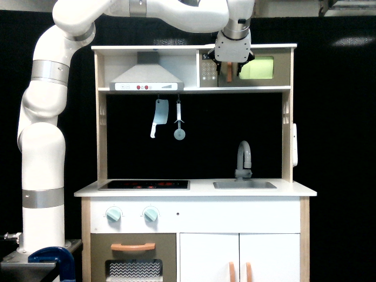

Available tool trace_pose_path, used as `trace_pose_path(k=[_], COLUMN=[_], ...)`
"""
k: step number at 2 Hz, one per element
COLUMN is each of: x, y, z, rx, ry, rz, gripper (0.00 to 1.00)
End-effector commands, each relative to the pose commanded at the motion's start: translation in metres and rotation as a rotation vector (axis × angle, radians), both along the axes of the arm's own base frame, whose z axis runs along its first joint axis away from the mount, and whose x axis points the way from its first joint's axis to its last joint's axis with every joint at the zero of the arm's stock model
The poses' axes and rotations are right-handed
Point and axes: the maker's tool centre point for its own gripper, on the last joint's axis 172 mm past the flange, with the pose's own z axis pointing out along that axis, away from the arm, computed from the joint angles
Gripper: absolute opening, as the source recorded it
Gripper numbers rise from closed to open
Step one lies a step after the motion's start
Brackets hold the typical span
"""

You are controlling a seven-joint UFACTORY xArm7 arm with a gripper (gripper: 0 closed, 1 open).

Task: Open the oven door

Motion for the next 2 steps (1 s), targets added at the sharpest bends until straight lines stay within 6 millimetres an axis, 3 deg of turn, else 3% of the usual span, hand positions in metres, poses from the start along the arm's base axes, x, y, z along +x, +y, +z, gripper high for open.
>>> trace_pose_path(k=[1,2], x=[0.000,0.022], y=[0.004,-0.027], z=[0.000,0.000], rx=[0.000,0.000], ry=[0.000,0.000], rz=[0.000,0.000], gripper=[0.00,0.00])
